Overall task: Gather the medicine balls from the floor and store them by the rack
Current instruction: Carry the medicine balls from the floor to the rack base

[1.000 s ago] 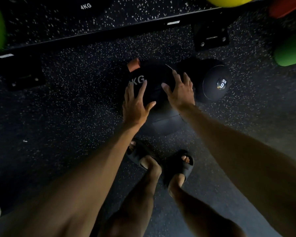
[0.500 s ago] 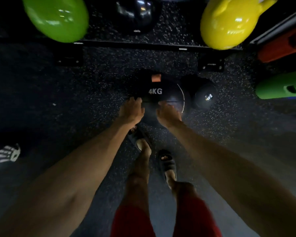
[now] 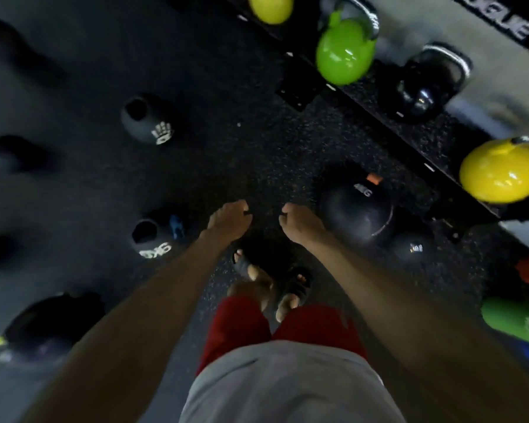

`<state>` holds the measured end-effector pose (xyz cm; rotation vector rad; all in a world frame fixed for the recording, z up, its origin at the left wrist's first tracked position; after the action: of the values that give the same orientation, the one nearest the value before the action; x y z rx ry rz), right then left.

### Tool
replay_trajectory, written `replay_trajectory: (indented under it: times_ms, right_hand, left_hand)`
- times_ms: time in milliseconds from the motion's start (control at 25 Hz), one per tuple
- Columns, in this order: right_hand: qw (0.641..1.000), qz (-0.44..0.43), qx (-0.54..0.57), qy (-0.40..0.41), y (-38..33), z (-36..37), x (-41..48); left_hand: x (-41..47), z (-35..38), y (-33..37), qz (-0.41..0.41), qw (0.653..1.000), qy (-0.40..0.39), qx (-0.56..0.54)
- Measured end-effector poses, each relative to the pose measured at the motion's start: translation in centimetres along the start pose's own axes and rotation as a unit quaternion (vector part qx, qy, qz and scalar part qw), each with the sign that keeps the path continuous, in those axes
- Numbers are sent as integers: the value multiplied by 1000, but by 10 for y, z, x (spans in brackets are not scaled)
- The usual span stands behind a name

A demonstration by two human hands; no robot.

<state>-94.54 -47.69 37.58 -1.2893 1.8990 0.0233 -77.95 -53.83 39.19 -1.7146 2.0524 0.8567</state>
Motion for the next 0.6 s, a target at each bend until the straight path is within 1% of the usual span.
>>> replay_trajectory:
  times_ms: [80, 200, 280, 400, 520, 600]
  right_hand:
    - [997, -59, -48, -30, -57, 19, -18]
    - [986, -116, -107, -53, -128, 58, -40]
    - [975, -150, -156, -59, -184, 97, -61]
    - [959, -192, -199, -66, -272, 164, -97]
    - [948, -221, -219, -62, -348, 231, -133]
    - [942, -238, -229, -65, -388, 275, -154]
  left_hand:
    - [-38, -11, -57, -48, 997, 34, -46]
    - [-90, -14, -137, -101, 987, 67, -106]
    - [-129, -7, -202, -145, 974, 82, -153]
    - [-189, 10, -307, -212, 950, 99, -208]
    - [-237, 30, -395, -217, 951, 89, -200]
    - [-268, 35, -446, -236, 941, 99, -222]
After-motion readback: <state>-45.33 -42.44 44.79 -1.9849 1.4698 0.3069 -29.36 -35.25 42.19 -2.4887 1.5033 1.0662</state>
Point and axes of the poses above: each hand's wrist, its own x-axis towards the middle knuckle, its own z-axis out of the palm, y = z × x, the point moved 9 cm from there along x, towards the middle knuckle, and after that the axes turned 3 degrees about y, right-handed, at the moved point
